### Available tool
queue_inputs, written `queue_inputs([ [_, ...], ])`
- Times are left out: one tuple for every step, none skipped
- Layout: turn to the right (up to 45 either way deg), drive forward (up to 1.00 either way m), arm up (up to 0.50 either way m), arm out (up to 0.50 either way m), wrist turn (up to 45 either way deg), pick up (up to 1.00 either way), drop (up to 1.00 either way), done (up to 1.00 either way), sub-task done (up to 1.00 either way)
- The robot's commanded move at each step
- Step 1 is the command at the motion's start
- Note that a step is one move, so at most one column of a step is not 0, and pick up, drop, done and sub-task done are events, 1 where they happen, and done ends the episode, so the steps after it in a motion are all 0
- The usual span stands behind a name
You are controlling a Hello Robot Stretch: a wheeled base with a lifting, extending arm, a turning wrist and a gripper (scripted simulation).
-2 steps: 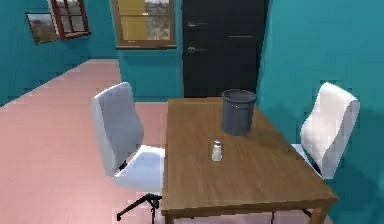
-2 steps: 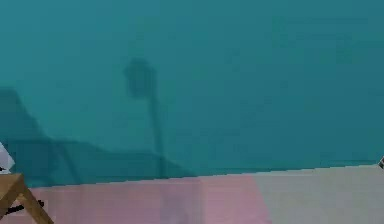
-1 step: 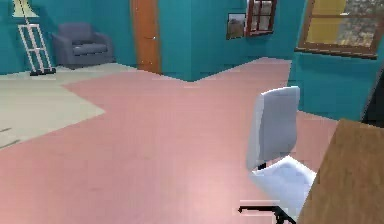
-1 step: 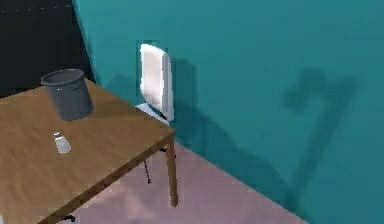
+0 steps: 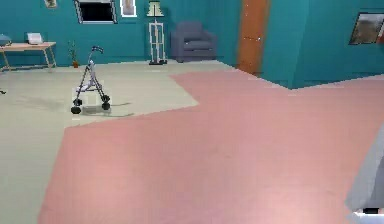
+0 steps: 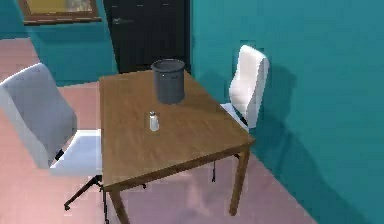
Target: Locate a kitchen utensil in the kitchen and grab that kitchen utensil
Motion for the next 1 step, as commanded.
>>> queue_inputs([
  [45.0, 0.0, 0.0, 0.0, 0.0, 0.0, 0.0, 0.0, 0.0],
])
